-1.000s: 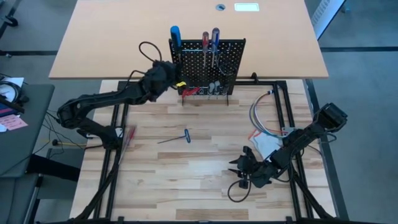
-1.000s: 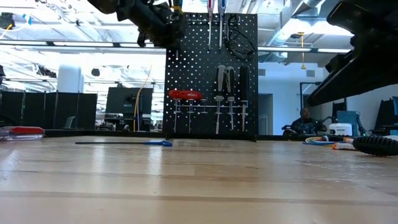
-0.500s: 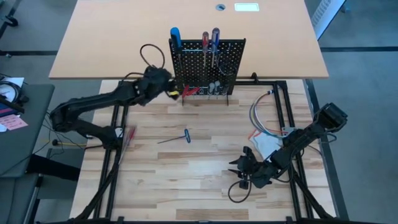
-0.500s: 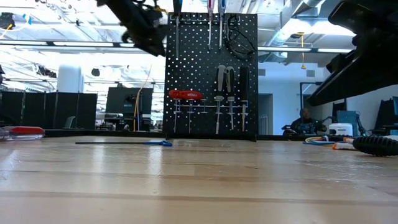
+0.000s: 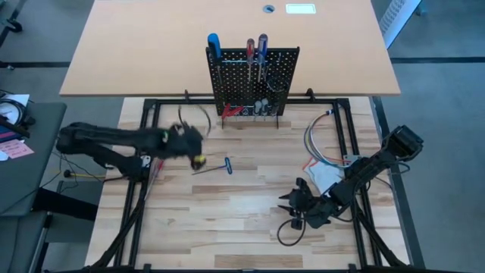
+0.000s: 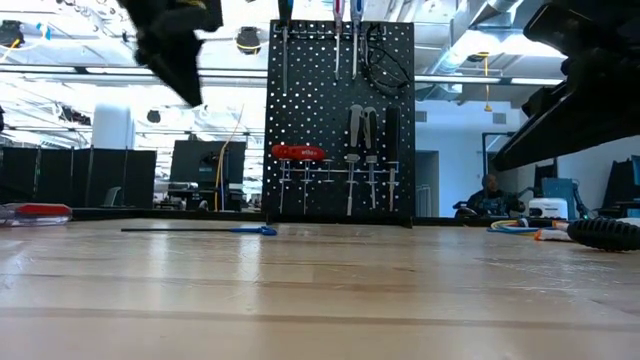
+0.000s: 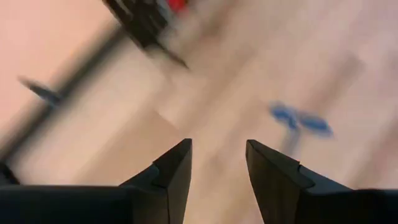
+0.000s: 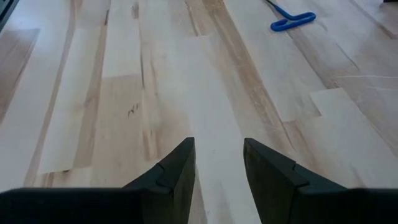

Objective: Hang tools onto peg board
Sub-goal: Hang the transparent red screwdriver on the pegboard

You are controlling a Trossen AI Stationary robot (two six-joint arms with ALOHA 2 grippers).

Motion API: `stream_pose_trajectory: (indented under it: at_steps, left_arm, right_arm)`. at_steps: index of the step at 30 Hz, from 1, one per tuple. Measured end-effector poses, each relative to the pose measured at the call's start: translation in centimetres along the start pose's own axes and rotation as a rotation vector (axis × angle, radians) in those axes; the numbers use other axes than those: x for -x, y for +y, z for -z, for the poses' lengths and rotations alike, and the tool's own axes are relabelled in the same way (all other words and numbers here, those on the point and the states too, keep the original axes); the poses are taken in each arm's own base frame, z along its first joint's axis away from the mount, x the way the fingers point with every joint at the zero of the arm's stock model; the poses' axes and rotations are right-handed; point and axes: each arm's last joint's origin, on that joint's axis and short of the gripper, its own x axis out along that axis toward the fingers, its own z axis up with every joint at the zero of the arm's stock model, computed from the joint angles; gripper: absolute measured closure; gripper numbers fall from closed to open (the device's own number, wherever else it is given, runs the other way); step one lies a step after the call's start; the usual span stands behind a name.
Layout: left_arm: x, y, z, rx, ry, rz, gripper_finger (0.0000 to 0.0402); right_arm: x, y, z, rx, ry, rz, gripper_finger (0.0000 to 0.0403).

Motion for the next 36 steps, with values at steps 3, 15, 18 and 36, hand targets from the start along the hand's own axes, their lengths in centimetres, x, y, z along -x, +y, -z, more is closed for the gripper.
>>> stream_pose_trajectory:
  at_steps: [3,15,18,36]
  left_arm:
    - [0.0,-2.8,2.2,0.014,0.144,0.039,0.0265]
    - [-4.6,-6.5,10.8,-0.024,0.682,-0.393,0.0263]
    - [-6.6,-5.4,11.5,-0.023,0.743,-0.415,0.0246]
    - [-11.7,2.7,11.0,0.153,1.012,-0.475,0.0241]
  right_arm:
    - [-0.1,-0.1,-0.1,-0.004,0.000,0.005,0.0260]
    - [-0.1,-0.1,-0.1,0.013,-0.003,0.004,0.0260]
    - [-0.1,-0.1,-0.1,0.017,-0.003,0.004,0.0260]
    - [-0.1,-0.2,-0.1,0.023,-0.003,0.007,0.0260]
